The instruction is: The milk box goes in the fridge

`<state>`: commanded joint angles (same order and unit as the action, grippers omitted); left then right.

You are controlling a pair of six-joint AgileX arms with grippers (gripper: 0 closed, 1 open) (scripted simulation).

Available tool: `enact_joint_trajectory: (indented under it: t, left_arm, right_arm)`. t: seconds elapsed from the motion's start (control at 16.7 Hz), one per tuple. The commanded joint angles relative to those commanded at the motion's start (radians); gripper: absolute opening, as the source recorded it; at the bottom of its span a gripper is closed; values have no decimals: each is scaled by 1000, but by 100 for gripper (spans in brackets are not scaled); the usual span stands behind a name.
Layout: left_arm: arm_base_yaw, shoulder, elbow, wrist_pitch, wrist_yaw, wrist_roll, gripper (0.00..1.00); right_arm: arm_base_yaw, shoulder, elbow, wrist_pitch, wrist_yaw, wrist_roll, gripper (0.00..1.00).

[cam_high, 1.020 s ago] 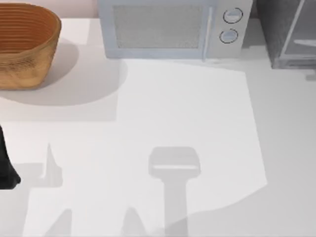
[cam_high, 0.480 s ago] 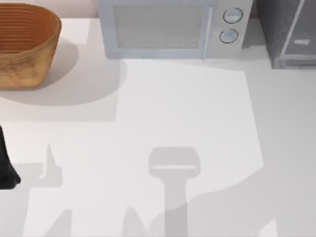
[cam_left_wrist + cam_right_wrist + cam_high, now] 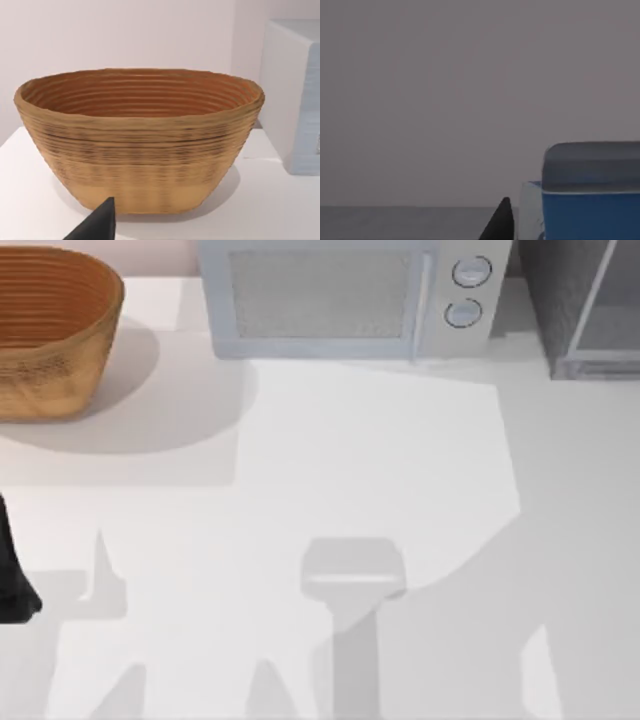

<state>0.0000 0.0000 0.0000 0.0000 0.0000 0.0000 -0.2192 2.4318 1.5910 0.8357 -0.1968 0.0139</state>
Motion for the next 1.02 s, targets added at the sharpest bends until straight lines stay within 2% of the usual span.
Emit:
enact_joint_trajectory:
  t: [0.3, 1.02]
  left_arm:
    - [0, 0, 0, 0, 0, 0, 100]
    - [0, 0, 0, 0, 0, 0, 100]
  right_arm:
    - [2, 6, 16, -12, 2, -1, 0]
    - [2, 6, 16, -12, 2, -1, 90]
